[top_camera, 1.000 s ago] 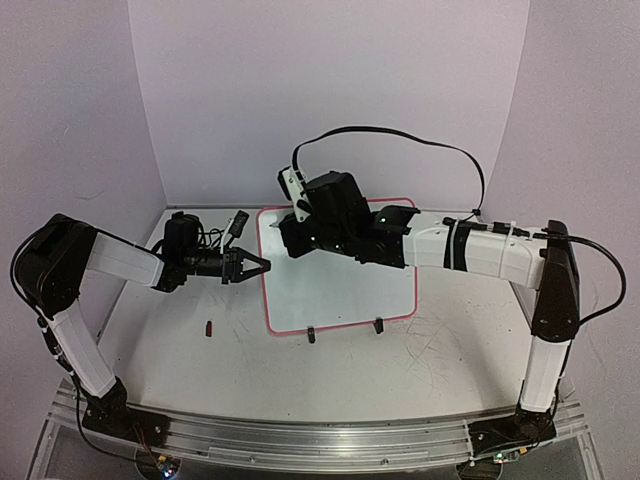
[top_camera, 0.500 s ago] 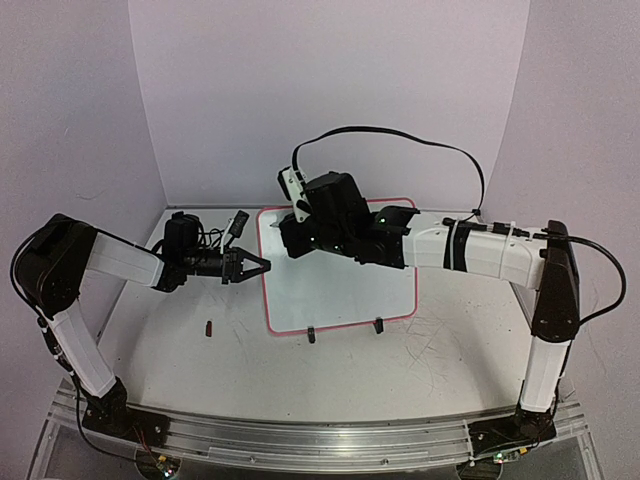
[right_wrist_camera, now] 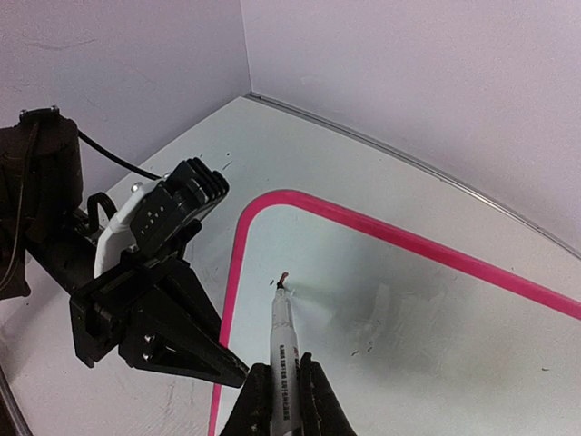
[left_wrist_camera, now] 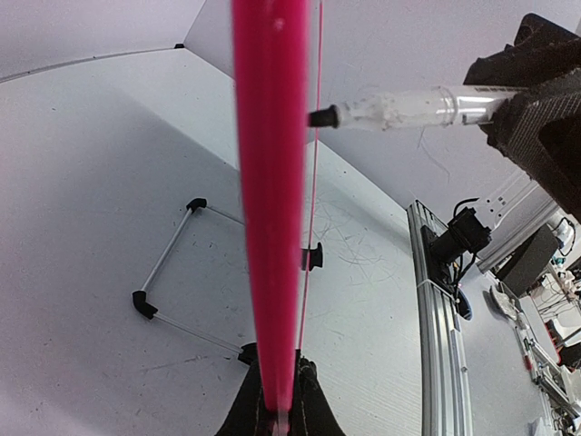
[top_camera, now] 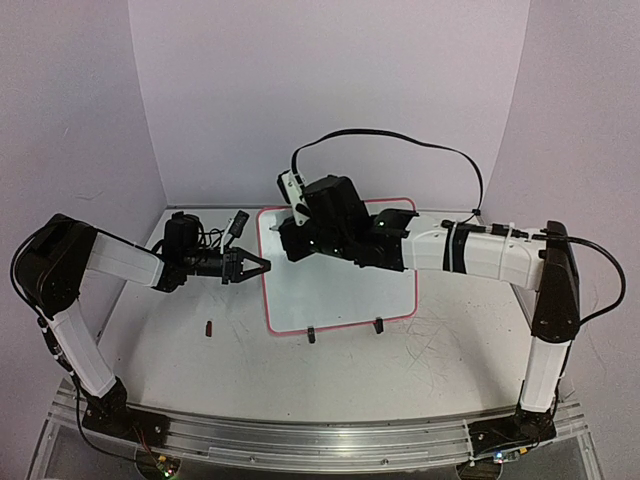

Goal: Write a sentence on the whiteboard

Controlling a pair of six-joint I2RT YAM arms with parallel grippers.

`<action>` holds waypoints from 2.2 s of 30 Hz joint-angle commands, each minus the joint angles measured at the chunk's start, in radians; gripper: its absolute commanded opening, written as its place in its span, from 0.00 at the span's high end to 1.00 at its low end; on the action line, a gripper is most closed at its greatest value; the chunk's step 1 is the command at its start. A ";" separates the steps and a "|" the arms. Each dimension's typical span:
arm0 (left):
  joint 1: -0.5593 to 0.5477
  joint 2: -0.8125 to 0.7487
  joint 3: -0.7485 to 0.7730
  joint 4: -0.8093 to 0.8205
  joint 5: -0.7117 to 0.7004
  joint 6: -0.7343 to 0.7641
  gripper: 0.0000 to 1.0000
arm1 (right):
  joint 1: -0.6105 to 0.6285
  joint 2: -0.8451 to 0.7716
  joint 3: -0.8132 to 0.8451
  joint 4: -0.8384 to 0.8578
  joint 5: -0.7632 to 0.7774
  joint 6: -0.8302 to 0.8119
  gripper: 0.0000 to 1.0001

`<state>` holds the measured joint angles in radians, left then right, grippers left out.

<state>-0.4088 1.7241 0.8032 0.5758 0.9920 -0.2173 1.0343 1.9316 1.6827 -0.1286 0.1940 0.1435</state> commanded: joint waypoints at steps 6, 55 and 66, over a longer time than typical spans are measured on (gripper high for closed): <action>-0.016 0.007 0.003 -0.004 -0.026 0.026 1.00 | 0.014 -0.015 -0.039 0.015 0.018 0.027 1.00; -0.017 0.000 -0.001 -0.004 -0.026 0.022 1.00 | 0.010 -0.022 -0.018 0.051 0.006 0.049 1.00; -0.018 0.000 0.001 -0.004 -0.025 0.024 1.00 | 0.008 -0.003 0.000 0.040 0.003 0.048 1.00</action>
<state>-0.4099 1.7241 0.8032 0.5764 0.9924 -0.2169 1.0477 1.9199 1.6397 -0.0921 0.1917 0.1852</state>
